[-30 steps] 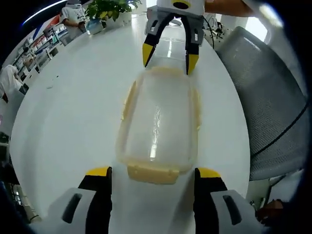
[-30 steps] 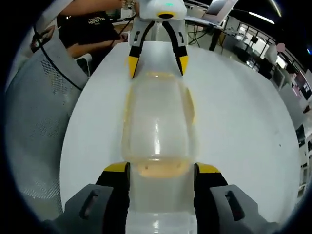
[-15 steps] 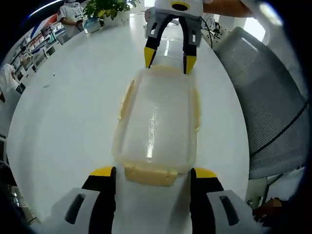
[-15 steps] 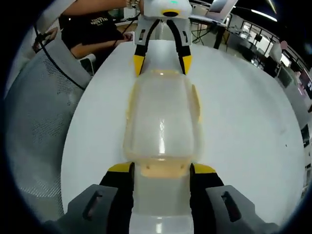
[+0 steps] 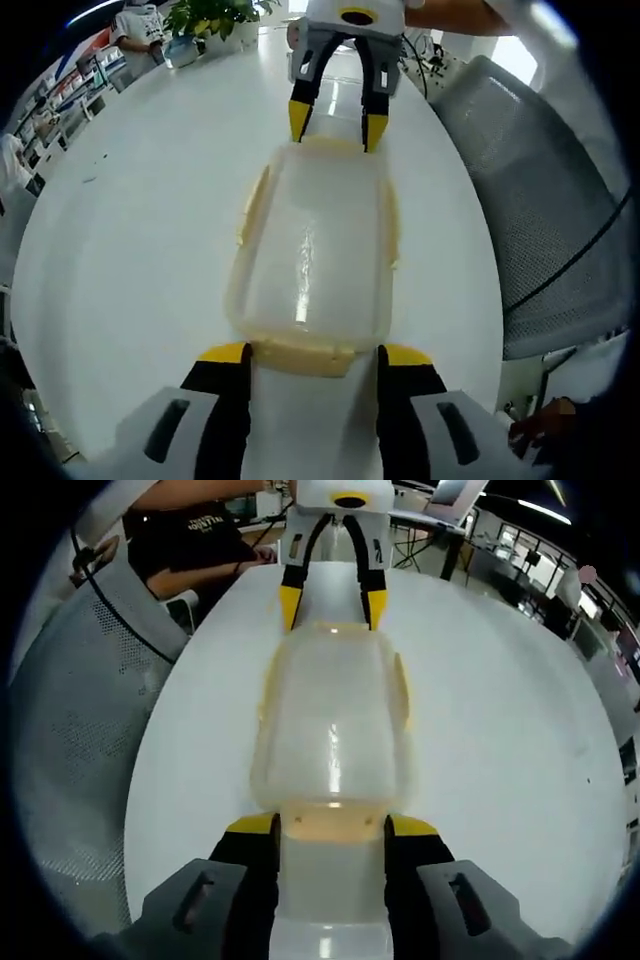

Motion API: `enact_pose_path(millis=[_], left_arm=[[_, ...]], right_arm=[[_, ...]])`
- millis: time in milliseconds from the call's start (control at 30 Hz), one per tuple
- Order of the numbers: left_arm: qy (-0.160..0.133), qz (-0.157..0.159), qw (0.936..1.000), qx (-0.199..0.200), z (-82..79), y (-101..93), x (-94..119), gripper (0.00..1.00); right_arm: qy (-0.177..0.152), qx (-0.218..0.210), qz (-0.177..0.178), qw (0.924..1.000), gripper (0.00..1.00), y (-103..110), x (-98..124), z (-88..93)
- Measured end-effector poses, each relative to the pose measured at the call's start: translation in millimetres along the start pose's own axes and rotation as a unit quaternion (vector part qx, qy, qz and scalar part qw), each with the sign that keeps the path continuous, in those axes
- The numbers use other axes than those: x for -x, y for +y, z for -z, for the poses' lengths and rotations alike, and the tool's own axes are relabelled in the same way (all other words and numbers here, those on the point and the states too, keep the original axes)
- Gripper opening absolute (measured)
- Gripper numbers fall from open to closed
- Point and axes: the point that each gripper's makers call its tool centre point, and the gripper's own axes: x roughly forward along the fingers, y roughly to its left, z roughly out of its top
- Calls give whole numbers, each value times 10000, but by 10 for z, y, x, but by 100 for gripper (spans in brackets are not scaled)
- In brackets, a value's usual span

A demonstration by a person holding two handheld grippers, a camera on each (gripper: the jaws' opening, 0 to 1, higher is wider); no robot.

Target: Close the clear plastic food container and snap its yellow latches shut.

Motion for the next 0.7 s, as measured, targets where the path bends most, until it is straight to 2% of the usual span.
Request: enact_pose_path(millis=[100,233,400,633,700], left_arm=[[34,16,10000,-65,12,8,8,44],[45,44,10000,-46,20,34,38,35],[67,98,9999,-81,1,39,23,35],[113,187,9992,-327,-10,40,26,35],[241,176,9983,-510,26,43,16,35]], right_arm=[[4,11,-11,10000,38,-2,-2,-5],[12,19,-37,10000,38,-8,-7,-16],[18,10,-64,10000,38,-20,-8,-27],[5,38,-101,9999,38,-26,-9,-32],[0,38,-113,9999,38,-28,-9,-35]])
